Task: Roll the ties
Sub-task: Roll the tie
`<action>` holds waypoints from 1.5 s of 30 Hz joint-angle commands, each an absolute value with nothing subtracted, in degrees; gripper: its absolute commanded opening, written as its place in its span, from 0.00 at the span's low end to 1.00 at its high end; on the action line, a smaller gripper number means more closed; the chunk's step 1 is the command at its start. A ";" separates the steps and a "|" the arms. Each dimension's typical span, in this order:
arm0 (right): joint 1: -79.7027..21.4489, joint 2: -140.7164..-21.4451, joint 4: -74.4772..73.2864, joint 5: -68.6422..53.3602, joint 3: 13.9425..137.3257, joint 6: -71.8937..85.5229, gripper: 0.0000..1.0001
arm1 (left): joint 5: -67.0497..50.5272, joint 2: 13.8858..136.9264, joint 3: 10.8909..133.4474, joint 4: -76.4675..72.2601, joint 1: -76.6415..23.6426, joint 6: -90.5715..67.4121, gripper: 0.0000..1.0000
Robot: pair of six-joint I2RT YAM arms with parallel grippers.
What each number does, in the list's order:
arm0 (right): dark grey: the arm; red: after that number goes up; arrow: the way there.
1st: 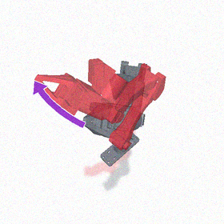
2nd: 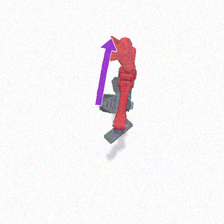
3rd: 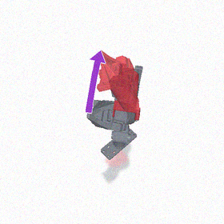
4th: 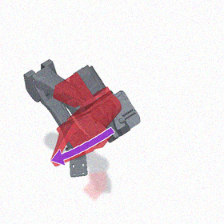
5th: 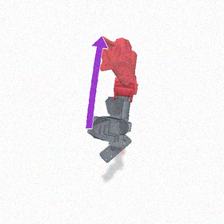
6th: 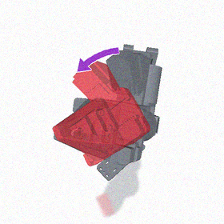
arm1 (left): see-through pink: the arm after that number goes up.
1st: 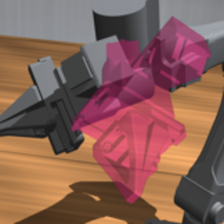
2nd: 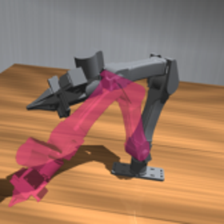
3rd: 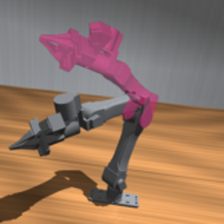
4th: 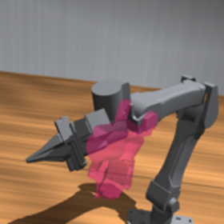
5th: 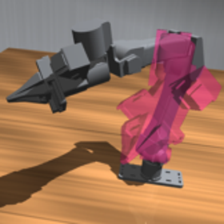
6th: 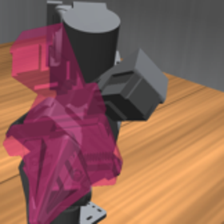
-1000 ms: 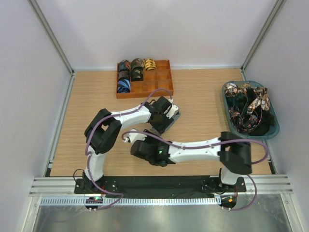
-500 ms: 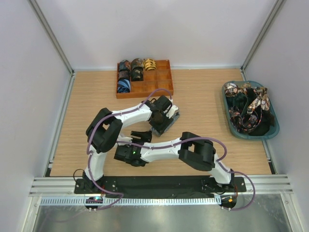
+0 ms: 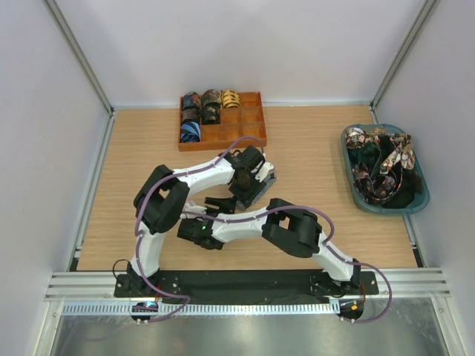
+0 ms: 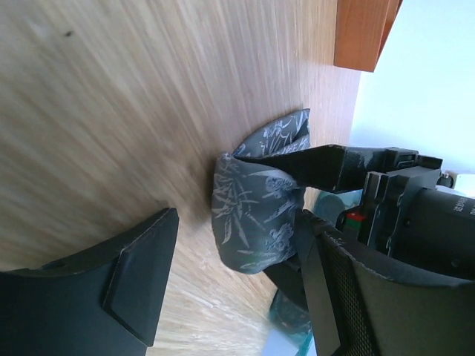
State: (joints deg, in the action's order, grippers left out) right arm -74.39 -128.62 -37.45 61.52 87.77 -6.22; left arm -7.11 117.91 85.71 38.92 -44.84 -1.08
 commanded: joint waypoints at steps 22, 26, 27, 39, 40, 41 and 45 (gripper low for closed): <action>-69.52 -135.97 -38.23 68.02 85.26 -2.81 0.70 | -9.49 122.78 85.69 50.71 -43.95 -1.58 0.33; -69.17 -136.76 -38.41 68.03 84.64 -2.37 0.66 | -9.93 122.17 85.78 51.59 -43.77 -1.76 0.33; -68.82 -136.93 -38.58 68.03 84.73 -2.03 0.67 | -9.84 122.08 85.69 51.77 -43.77 -1.84 0.33; -67.76 -137.82 -41.66 64.78 86.57 2.19 0.38 | -9.40 121.64 85.96 51.68 -43.68 -2.02 0.36; -67.76 -137.46 -41.66 63.91 86.57 2.28 0.37 | -9.67 121.47 85.87 51.16 -43.59 -2.02 0.39; -67.85 -136.94 -41.49 63.46 86.66 2.37 0.36 | -9.84 121.12 85.78 50.98 -43.51 -2.02 0.42; -68.55 -136.06 -41.40 62.67 87.01 2.46 0.35 | -10.46 119.71 86.22 49.22 -43.24 -2.29 0.54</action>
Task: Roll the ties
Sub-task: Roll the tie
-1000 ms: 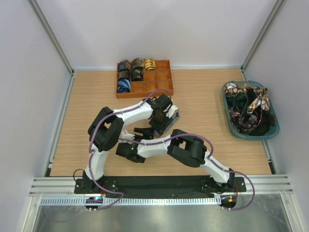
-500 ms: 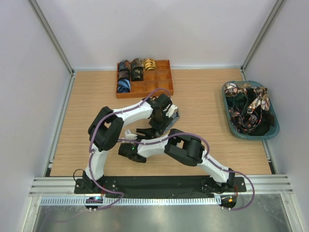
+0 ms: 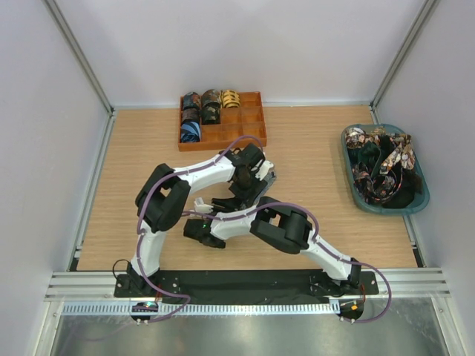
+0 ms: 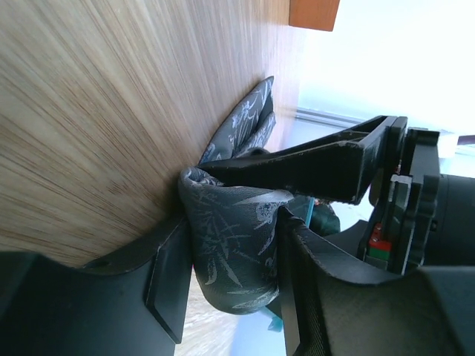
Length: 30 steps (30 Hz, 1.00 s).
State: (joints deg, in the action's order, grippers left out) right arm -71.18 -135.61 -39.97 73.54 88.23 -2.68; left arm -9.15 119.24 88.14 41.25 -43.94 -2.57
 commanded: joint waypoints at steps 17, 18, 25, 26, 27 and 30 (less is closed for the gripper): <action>-69.79 -124.64 -30.15 49.50 79.63 0.18 0.34 | -5.01 100.05 82.29 30.17 -39.30 -8.96 0.93; -69.70 -123.67 -29.45 46.70 78.58 0.18 0.34 | -5.71 98.11 80.44 25.54 -38.59 -10.01 0.93; -67.24 -116.46 -22.15 33.06 72.87 -1.06 0.34 | -3.65 82.28 65.32 7.22 -31.99 -21.27 0.95; -66.71 -114.80 -21.37 30.70 71.30 -0.97 0.34 | -1.95 79.57 64.26 6.60 -32.08 -21.53 0.97; -66.10 -113.74 -20.05 28.06 70.50 -0.97 0.34 | -0.45 78.06 62.33 5.90 -31.91 -21.62 0.98; -62.85 -110.14 -17.33 15.85 67.60 -0.88 0.34 | 8.42 73.67 58.99 5.19 -31.55 -24.07 1.00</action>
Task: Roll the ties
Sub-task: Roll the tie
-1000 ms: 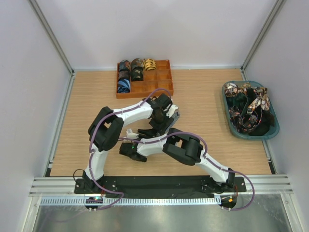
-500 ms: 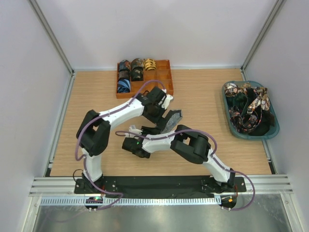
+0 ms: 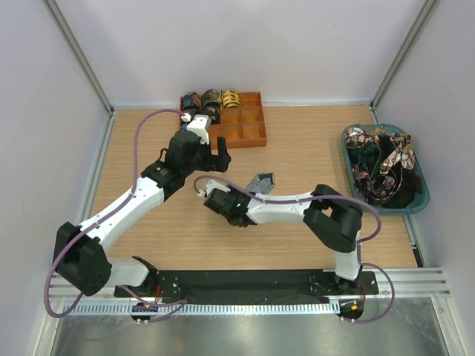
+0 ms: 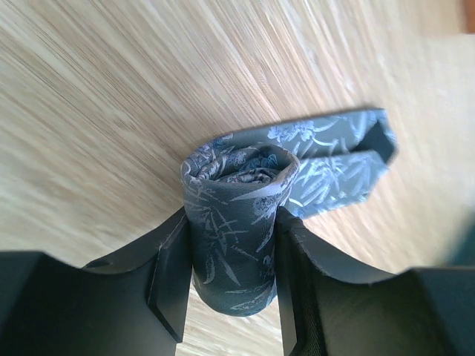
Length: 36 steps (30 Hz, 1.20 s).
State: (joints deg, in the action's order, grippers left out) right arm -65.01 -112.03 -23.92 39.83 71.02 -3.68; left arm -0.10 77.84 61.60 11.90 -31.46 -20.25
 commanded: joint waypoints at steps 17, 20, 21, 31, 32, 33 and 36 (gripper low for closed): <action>-44.48 -110.90 -14.85 -24.94 65.12 5.89 0.33 | 26.55 62.49 38.95 -4.21 -29.53 -35.34 1.00; -41.58 -113.46 -15.73 -32.15 66.09 7.03 0.33 | 20.06 64.24 37.18 -6.93 -29.53 -33.14 1.00; -40.88 -113.90 -15.73 -33.04 66.18 7.38 0.33 | 18.91 64.42 36.66 -7.47 -29.53 -32.87 1.00; -34.19 -122.51 -14.32 -44.56 68.37 14.06 0.30 | 5.97 67.41 29.54 -19.85 -32.86 -24.00 1.00; -34.19 -123.13 -14.76 -44.91 68.64 14.15 0.29 | 6.24 67.93 29.18 -21.26 -33.74 -22.78 1.00; -34.02 -123.57 -15.11 -44.39 68.90 14.85 0.29 | 6.15 68.90 29.09 -21.70 -34.53 -19.63 1.00; -33.75 -125.51 -16.08 -43.95 69.87 15.20 0.27 | 3.35 70.22 28.57 -22.59 -38.57 -11.03 1.00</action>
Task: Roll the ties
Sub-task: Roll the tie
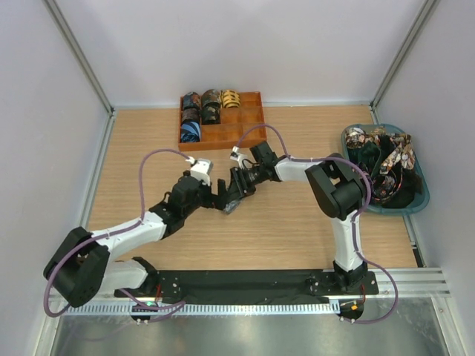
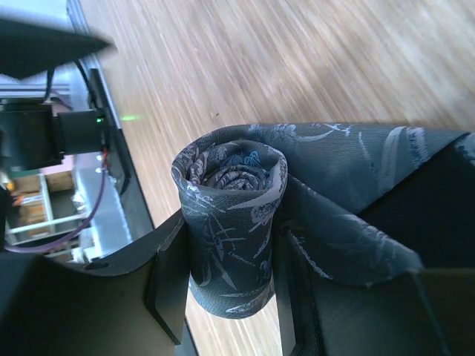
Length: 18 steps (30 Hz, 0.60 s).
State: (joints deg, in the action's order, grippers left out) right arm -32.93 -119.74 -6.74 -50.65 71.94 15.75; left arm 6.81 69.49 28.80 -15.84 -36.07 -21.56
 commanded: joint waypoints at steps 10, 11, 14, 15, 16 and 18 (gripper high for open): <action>-32.52 -127.88 -16.08 -44.03 70.40 17.05 0.27 | -3.85 78.65 36.38 -11.61 -40.17 4.13 1.00; -32.52 -127.97 -16.17 -43.95 70.49 16.96 0.27 | -4.65 79.97 36.73 -11.08 -40.17 4.91 1.00; -32.34 -128.06 -16.35 -43.86 70.66 16.70 0.27 | -7.19 81.82 38.40 -9.41 -40.17 5.71 1.00; -32.34 -128.06 -16.35 -43.86 70.75 16.70 0.27 | -7.64 83.31 39.54 -8.97 -40.17 5.80 1.00; -32.26 -128.06 -16.35 -43.86 70.84 16.61 0.27 | -7.82 84.02 40.16 -7.66 -40.17 5.80 1.00; -32.26 -128.14 -16.44 -43.77 71.01 16.61 0.27 | -8.61 86.38 41.65 -6.16 -40.17 5.63 1.00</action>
State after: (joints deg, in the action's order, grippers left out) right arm -31.97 -123.02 -8.05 -55.33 73.67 19.70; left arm -5.39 84.12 38.59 -9.13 -40.23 3.40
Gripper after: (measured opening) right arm 0.481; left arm 0.997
